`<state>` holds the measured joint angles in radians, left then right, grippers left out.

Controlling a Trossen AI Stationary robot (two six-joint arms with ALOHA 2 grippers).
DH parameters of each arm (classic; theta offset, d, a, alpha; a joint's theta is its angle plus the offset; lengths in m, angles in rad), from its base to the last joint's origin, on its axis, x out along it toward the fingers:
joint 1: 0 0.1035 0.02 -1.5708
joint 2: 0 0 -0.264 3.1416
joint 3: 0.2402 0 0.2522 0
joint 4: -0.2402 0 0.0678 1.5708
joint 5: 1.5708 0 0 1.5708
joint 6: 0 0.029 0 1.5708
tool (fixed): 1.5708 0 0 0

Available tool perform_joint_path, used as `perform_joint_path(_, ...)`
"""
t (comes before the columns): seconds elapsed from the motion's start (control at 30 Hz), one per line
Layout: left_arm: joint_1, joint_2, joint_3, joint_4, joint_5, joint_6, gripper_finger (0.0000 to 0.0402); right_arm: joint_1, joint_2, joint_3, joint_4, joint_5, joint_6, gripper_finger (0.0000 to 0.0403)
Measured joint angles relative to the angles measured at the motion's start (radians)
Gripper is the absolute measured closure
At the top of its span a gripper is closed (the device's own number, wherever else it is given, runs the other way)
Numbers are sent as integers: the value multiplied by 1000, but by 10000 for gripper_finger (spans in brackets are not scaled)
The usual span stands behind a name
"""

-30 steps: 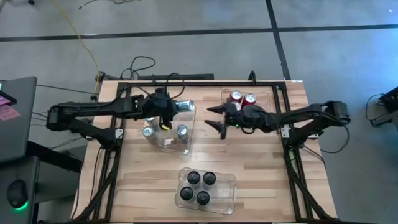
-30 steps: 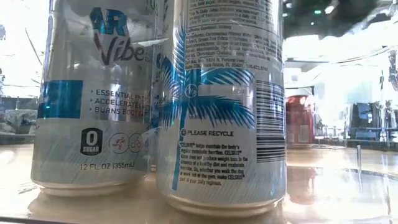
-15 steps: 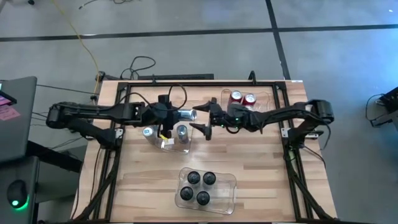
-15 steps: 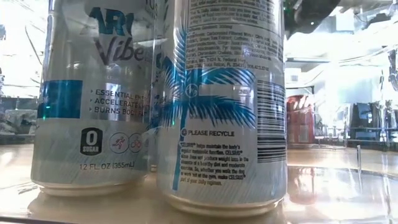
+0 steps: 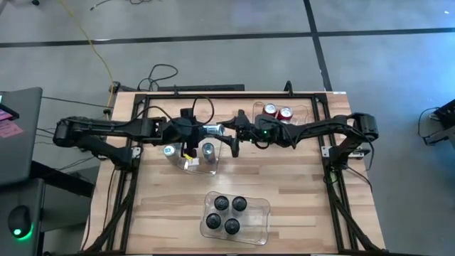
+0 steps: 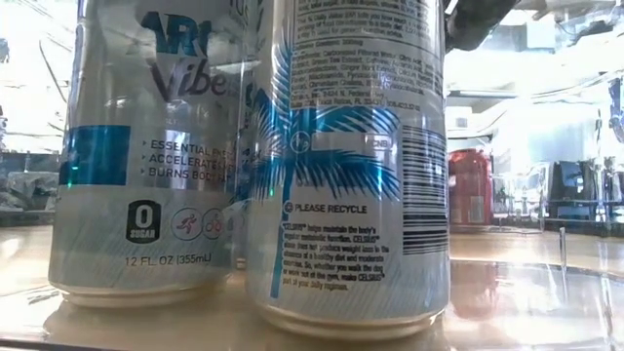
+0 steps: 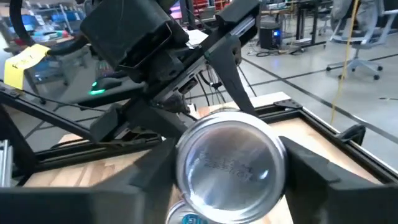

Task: Sort soda cans
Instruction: Adjust the blue soda cans in the top left transparent bin

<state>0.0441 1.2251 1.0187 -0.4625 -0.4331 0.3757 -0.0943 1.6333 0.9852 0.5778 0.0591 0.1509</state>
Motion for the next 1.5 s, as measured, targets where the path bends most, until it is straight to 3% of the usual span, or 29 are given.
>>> perform_joint_path(0.07,1,0,-1,-1,-12,-4,183,-8,5,0,0,-37,11,176)
perform_joint_path(0.3,1,1,25,-21,-5,-39,183,-13,-1,0,11,-53,28,177)
perform_joint_path(0.6,1,-135,124,-183,19,-199,18,-11,-75,-1,20,-72,-39,177)
perform_joint_path(0.73,-2,-258,124,-192,38,-267,20,-11,-90,-19,73,-73,-68,177)
perform_joint_path(0.83,-19,-360,76,-141,75,-299,25,-13,-91,-84,261,-148,-78,177)
perform_joint_path(1.0,-72,-504,-86,62,117,-294,23,-39,-90,-251,725,-251,13,177)
perform_joint_path(1.1,-106,-542,-212,277,116,-225,23,-74,-71,-317,927,-329,141,177)
perform_joint_path(1.3,-130,-460,-390,753,177,-7,23,-103,-26,-323,986,-386,278,177)
perform_joint_path(1.5,-130,-297,-407,1005,200,39,22,-87,10,-279,989,-397,307,177)
